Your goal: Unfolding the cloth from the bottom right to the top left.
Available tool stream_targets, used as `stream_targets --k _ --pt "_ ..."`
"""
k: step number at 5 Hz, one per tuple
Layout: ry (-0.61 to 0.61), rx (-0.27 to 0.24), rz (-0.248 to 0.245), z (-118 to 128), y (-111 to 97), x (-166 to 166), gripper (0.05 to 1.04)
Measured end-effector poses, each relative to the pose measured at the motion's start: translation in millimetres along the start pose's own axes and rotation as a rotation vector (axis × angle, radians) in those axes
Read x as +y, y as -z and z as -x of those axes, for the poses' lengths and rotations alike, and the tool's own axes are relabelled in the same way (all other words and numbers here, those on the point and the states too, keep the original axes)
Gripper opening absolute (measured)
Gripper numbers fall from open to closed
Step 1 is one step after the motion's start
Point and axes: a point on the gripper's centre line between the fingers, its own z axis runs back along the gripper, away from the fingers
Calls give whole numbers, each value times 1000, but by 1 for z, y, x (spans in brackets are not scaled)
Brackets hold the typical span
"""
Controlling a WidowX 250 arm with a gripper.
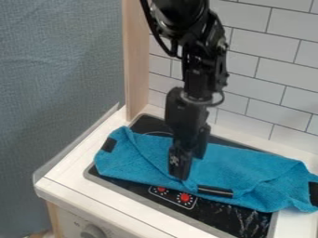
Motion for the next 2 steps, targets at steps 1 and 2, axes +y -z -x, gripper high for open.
stream_targets --k 1,2 --pt "-13 0 3 12 7 7 999" --pt "4 6 11 27 7 8 999"
